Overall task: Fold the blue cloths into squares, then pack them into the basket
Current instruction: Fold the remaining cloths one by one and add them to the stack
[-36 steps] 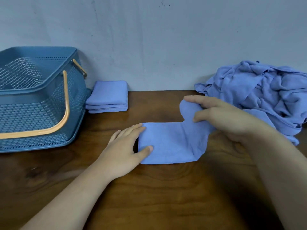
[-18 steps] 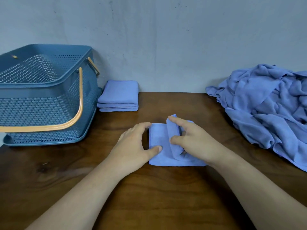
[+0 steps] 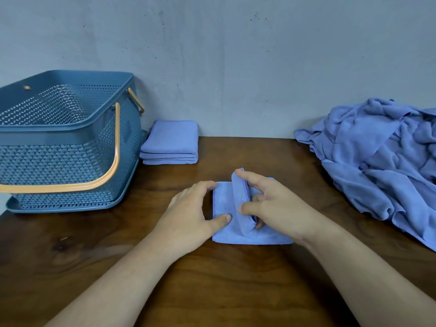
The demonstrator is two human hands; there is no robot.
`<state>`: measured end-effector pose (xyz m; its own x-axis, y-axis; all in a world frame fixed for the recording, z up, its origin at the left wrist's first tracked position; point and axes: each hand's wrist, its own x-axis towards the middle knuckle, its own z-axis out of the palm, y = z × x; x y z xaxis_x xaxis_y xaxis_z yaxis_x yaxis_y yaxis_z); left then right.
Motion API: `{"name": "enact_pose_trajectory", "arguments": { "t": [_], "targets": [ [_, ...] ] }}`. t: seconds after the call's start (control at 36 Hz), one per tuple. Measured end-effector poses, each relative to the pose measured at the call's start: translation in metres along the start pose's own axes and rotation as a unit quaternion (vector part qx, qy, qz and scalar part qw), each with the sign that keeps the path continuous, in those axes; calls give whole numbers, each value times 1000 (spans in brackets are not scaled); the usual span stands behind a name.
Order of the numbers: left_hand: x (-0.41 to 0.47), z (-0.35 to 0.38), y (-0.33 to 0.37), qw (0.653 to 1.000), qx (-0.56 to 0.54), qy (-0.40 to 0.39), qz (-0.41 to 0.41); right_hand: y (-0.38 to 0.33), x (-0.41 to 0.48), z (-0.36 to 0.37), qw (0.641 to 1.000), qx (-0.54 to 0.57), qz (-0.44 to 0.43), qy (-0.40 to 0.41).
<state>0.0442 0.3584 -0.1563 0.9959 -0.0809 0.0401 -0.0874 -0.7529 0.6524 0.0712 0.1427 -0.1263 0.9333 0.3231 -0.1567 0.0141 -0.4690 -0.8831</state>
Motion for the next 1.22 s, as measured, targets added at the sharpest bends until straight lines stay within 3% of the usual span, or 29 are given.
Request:
{"name": "enact_pose_trajectory", "arguments": {
  "t": [0.17, 0.31, 0.33, 0.42, 0.58, 0.86, 1.06, 1.22],
  "targets": [
    [1, 1, -4, 1000, -5, 1, 7, -6, 0, 4, 1000, -4, 12, -7],
    [3, 5, -11, 999, -36, 0, 27, -14, -17, -22, 975, 196, -71, 74],
    [3, 6, -11, 999, -40, 1, 30, -11, -21, -30, 973, 179, -99, 107],
    [1, 4, -10, 998, -33, 3, 44, 12, -23, -40, 971, -11, -143, 191],
    [3, 6, -15, 995, 8, 2, 103, 52, -19, -34, 947, -228, -182, 134],
    [5, 7, -13, 989, -60, 57, 126, 57, -15, -26, 953, -251, -146, 87],
    [3, 7, -9, 989, -129, 35, 70, 49, -16, -12, 941, -309, -113, 79],
    [13, 9, -5, 974, -207, 88, -3, 46, -18, -8, 934, -344, -83, 55]
  ]
}}
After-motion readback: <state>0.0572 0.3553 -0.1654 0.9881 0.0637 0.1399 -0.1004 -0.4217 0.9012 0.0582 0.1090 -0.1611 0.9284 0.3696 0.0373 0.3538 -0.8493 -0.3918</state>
